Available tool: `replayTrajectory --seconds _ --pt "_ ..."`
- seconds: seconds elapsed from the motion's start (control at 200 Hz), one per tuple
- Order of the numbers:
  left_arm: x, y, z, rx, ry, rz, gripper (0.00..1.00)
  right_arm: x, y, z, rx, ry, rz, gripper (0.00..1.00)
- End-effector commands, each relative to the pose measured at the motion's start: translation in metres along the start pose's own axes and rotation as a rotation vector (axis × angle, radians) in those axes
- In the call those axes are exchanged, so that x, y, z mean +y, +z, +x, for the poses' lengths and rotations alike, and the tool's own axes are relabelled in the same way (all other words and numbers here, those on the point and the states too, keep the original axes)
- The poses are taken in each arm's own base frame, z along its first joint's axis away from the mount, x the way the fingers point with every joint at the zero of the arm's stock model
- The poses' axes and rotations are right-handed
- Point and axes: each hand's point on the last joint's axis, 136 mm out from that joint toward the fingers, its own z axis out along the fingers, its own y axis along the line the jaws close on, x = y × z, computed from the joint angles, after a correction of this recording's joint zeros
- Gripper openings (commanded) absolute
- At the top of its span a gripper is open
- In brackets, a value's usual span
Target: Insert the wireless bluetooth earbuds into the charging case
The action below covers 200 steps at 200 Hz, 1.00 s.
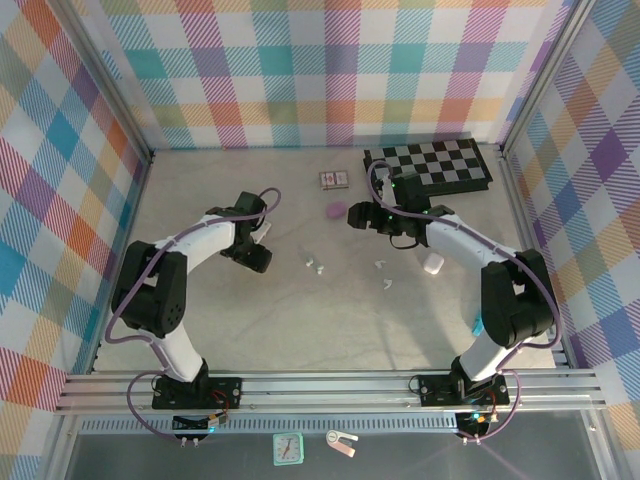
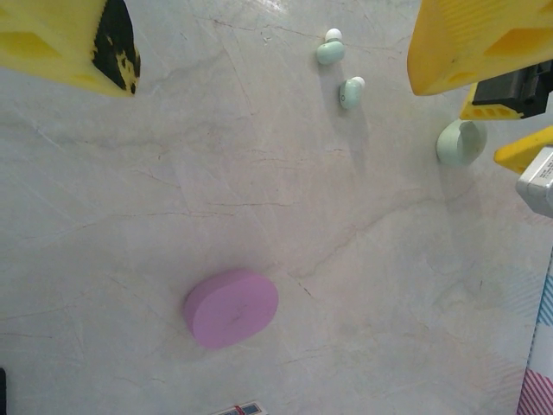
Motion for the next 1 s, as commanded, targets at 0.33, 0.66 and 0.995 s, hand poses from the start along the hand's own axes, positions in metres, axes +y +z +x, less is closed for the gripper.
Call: replayTrajectory --seconds 0.33,0.66,0.995 --pt "0.001 0.011 0.007 0.058 0.012 0.009 0.42 0.004 -0.009 0.001 -0.013 0.001 0.001 0.81" --pt "-0.007 -0.013 -0.01 -0.078 0.007 0.053 0.36 0.018 -0.021 0.005 -0.003 0.022 -0.063 0.81" --pt "-0.061 -0.079 -0.047 -0.454 0.125 0.305 0.36 0.069 -0.041 0.02 0.119 0.089 -0.319 0.8"
